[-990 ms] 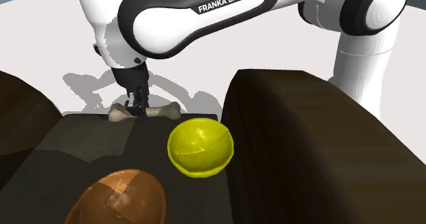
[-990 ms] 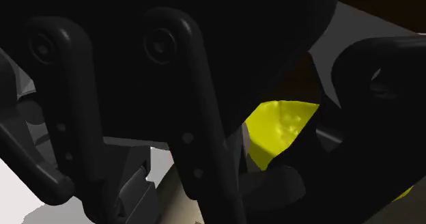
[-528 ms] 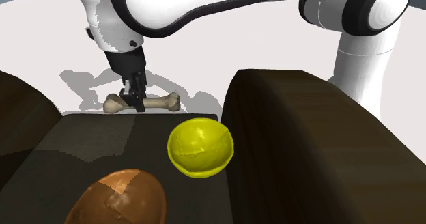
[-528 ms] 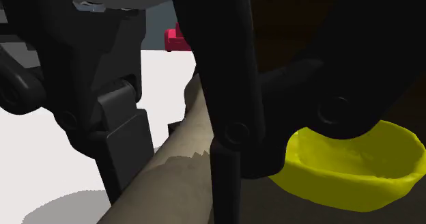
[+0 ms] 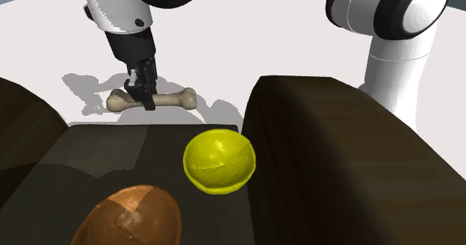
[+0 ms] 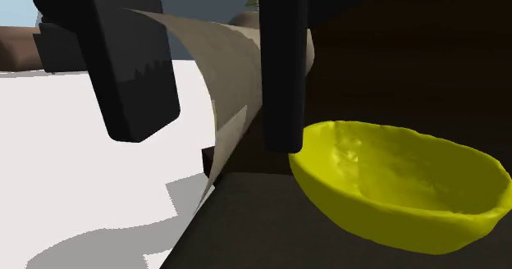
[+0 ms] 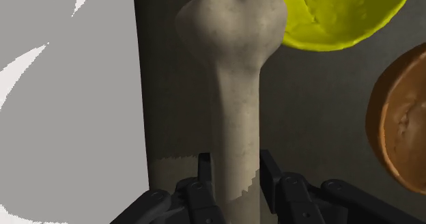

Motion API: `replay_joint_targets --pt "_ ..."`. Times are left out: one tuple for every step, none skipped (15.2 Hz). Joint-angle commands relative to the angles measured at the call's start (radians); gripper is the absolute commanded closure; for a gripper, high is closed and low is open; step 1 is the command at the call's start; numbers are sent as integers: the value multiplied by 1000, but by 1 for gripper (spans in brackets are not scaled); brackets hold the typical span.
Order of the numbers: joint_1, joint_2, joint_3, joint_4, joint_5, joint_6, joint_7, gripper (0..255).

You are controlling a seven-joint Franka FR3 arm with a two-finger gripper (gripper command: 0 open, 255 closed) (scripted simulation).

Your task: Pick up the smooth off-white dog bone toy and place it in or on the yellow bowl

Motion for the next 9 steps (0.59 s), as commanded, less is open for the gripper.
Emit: replay_joint_targets --pt "3 4 0 33 -1 -29 -1 255" --pt "3 4 0 34 -1 -30 -1 255" --pt "-7 -43 6 -32 16 -8 2 255" --pt "-15 -88 12 -92 34 11 6 255" --pt "-22 -131 18 -149 51 27 8 255" --pt "-27 -173 22 -202 69 42 10 255" --pt "-30 -214 27 -252 87 55 12 255" --pt "-33 -254 31 -299 105 67 13 255" --pt "-34 -294 34 -344 123 77 14 255"
